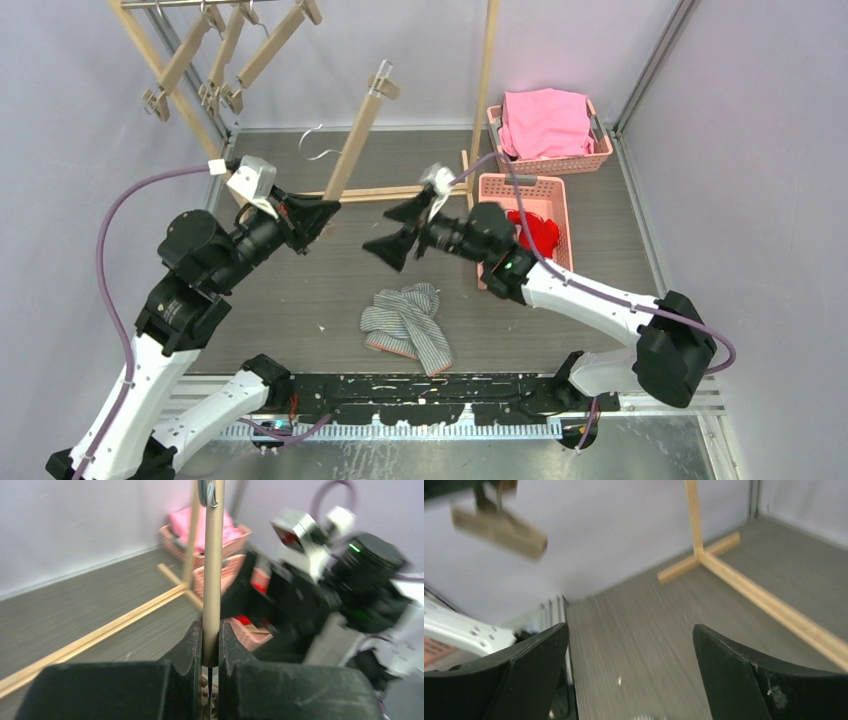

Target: Remove the underwear clipped to the hanger

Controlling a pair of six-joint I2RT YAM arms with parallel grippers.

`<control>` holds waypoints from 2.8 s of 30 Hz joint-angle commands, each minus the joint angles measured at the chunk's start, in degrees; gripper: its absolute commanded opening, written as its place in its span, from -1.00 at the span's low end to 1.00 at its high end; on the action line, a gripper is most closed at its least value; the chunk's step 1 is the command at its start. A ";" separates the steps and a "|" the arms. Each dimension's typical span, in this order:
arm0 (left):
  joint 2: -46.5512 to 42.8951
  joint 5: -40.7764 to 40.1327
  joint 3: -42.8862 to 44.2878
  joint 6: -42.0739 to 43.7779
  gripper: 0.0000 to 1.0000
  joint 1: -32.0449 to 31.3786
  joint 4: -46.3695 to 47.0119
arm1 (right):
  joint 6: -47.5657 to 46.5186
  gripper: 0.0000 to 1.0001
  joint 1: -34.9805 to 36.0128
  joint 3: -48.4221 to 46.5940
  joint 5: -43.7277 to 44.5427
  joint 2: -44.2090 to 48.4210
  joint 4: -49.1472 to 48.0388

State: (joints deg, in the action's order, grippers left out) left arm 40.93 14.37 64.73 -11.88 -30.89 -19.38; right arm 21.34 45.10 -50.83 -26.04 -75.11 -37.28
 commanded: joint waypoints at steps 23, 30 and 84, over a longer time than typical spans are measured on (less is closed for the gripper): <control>23.80 -24.05 22.88 5.90 -0.99 0.05 -22.00 | -1.67 1.00 26.85 11.23 47.54 -15.57 29.81; 30.69 -27.15 31.66 8.30 -0.99 0.05 -24.71 | 0.36 -0.96 26.79 11.79 55.42 -13.64 34.68; 56.33 -17.98 72.01 10.65 -1.00 9.59 -35.19 | -4.68 -0.12 -18.46 7.06 61.20 -9.52 33.91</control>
State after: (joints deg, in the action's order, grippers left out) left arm 97.36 -5.26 134.10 -0.67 -21.98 -57.89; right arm 15.00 26.76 -44.64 33.36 -89.80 -4.47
